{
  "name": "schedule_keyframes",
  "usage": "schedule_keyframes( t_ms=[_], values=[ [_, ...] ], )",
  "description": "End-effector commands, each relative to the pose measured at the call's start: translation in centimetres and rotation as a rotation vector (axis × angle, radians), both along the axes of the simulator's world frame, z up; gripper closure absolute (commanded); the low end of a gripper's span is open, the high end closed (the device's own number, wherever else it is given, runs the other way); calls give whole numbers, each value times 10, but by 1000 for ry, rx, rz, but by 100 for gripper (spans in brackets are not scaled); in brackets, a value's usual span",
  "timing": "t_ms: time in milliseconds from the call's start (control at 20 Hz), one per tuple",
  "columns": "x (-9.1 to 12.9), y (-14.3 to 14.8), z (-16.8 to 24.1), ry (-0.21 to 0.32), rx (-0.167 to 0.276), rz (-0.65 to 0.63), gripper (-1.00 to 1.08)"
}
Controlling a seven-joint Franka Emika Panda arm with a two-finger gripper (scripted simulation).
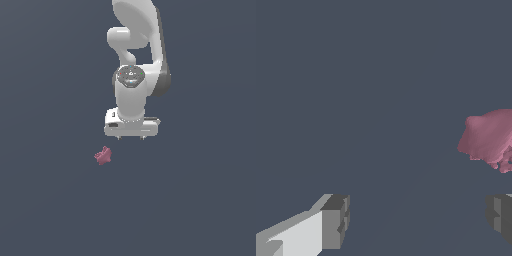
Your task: Pick up the object and move it to a goal position.
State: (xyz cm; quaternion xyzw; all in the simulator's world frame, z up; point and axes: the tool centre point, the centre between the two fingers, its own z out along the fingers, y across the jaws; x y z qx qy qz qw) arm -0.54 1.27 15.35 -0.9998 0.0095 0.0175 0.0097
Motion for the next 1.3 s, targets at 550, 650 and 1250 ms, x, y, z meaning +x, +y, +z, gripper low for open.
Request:
schedule_keyframes(
  t_ms=[550,650,1250],
  values=[
    [1,18,16,-5,-1,46,-92],
    [1,18,16,-5,-1,46,-92],
    [12,-12,1,-7,-1,-123,-92]
  ],
)
